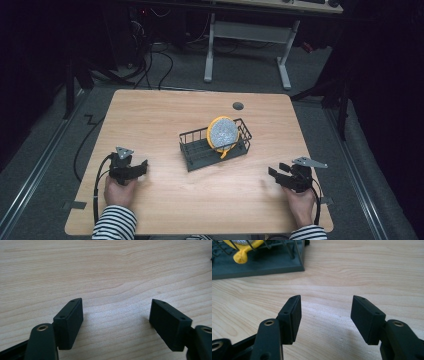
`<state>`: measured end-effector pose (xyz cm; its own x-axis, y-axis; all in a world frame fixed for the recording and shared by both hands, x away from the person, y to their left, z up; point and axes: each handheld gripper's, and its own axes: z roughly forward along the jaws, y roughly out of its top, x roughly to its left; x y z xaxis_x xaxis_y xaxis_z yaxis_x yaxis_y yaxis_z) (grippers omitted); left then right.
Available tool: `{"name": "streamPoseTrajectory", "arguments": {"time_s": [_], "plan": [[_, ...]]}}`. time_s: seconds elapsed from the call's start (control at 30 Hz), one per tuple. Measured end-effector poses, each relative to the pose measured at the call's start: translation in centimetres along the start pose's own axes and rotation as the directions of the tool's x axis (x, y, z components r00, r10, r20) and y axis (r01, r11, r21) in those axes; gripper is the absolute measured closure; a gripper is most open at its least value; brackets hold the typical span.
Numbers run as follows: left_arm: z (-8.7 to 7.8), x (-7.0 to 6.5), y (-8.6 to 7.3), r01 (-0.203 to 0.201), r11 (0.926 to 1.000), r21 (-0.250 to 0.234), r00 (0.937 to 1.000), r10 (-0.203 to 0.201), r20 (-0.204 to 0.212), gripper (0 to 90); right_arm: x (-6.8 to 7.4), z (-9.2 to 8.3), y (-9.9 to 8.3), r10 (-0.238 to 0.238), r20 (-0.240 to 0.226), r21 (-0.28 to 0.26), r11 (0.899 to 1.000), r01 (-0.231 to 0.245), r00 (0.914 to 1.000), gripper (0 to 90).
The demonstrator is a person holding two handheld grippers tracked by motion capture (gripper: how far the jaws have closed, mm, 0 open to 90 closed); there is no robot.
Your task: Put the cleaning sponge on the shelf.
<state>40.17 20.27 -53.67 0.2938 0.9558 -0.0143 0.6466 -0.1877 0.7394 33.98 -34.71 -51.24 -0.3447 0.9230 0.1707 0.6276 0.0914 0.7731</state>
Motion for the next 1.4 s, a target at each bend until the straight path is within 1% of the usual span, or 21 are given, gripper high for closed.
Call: {"name": "streamPoseTrajectory", "arguments": {"time_s": [0.03, 0.07, 0.1, 0.13, 0.17, 0.27, 0.4, 0.5, 0.53, 0.63, 0.73, 0.77, 0.97, 1.03, 1.07, 1.1, 1.4], "plan": [[0.0, 0.0, 0.0, 0.000, 1.0000, 0.000, 1.0000, 0.000, 0.000, 27.6, 0.2, 0.3, -0.1, -0.013, 0.013, 0.013, 1.000, 0.013, 0.9998, 42.0], [0.0, 0.0, 0.0, 0.000, 1.0000, 0.000, 1.0000, 0.000, 0.000, 27.6, 0.2, 0.3, -0.1, -0.013, 0.013, 0.013, 1.000, 0.013, 0.9998, 42.0], [0.0, 0.0, 0.0, 0.000, 1.0000, 0.000, 1.0000, 0.000, 0.000, 27.6, 0.5, 0.6, -0.2, -0.036, 0.037, 0.033, 0.999, 0.035, 0.9987, 42.0], [0.0, 0.0, 0.0, 0.000, 1.0000, 0.000, 1.0000, 0.000, 0.000, 27.6, 0.5, 0.6, -0.2, -0.036, 0.037, 0.033, 0.999, 0.035, 0.9987, 42.0], [0.0, 0.0, 0.0, 0.000, 1.0000, 0.000, 1.0000, 0.000, 0.000, 27.6, 0.6, 0.9, -0.3, -0.049, 0.043, 0.044, 0.998, 0.048, 0.9978, 41.9], [0.0, 0.0, 0.0, 0.000, 1.0000, 0.000, 1.0000, 0.000, 0.000, 27.6, 0.8, 1.1, -0.4, -0.057, 0.051, 0.045, 0.997, 0.054, 0.9971, 41.7], [0.0, 0.0, 0.0, 0.000, 1.0000, 0.000, 1.0000, 0.000, -0.001, 27.6, 1.1, 1.7, -0.6, -0.076, 0.066, 0.065, 0.995, 0.072, 0.9949, 41.4], [0.0, 0.0, 0.0, 0.000, 1.0000, 0.000, 1.0000, 0.000, -0.001, 27.6, 1.3, 2.0, -0.7, -0.077, 0.064, 0.065, 0.995, 0.073, 0.9950, 41.4], [0.0, 0.0, 0.0, 0.000, 1.0000, 0.000, 1.0000, 0.000, -0.001, 27.6, 1.4, 2.2, -0.7, -0.086, 0.066, 0.062, 0.995, 0.082, 0.9941, 41.4], [0.0, 0.0, 0.0, 0.000, 1.0000, 0.000, 1.0000, 0.000, -0.001, 27.6, 1.8, 2.5, -0.7, -0.092, 0.071, 0.073, 0.994, 0.087, 0.9932, 41.4], [0.0, 0.0, 0.0, 0.000, 1.0000, 0.000, 1.0000, 0.000, -0.001, 27.6, 2.1, 2.6, -0.7, -0.096, 0.066, 0.072, 0.993, 0.091, 0.9932, 41.1], [0.0, 0.0, 0.0, 0.000, 1.0000, 0.000, 1.0000, 0.000, -0.001, 27.6, 2.3, 2.7, -0.7, -0.115, 0.076, 0.080, 0.991, 0.109, 0.9905, 40.7], [0.0, 0.0, 0.0, 0.000, 1.0000, 0.000, 1.0000, 0.000, -0.001, 27.6, 2.6, 2.8, -0.6, -0.132, 0.085, 0.086, 0.988, 0.125, 0.9876, 40.0], [0.0, 0.0, 0.0, -0.001, 1.0000, 0.000, 1.0000, 0.001, -0.001, 27.6, 2.8, 2.9, -0.6, -0.155, 0.096, 0.094, 0.985, 0.146, 0.9832, 38.2], [0.0, 0.0, 0.0, 0.000, 1.0000, 0.000, 1.0000, 0.000, -0.001, 27.6, 2.8, 2.9, -0.6, -0.155, 0.096, 0.094, 0.985, 0.146, 0.9832, 38.2], [0.0, 0.0, 0.0, -0.001, 1.0000, 0.001, 1.0000, 0.001, -0.001, 27.6, 3.0, 3.0, -0.6, -0.165, 0.094, 0.097, 0.983, 0.156, 0.9819, 36.5], [0.0, 0.0, 0.0, -0.002, 1.0000, 0.000, 1.0000, 0.002, 0.000, 27.6, 3.1, 3.3, -0.4, -0.164, 0.096, 0.099, 0.983, 0.155, 0.9817, 35.3]]}}
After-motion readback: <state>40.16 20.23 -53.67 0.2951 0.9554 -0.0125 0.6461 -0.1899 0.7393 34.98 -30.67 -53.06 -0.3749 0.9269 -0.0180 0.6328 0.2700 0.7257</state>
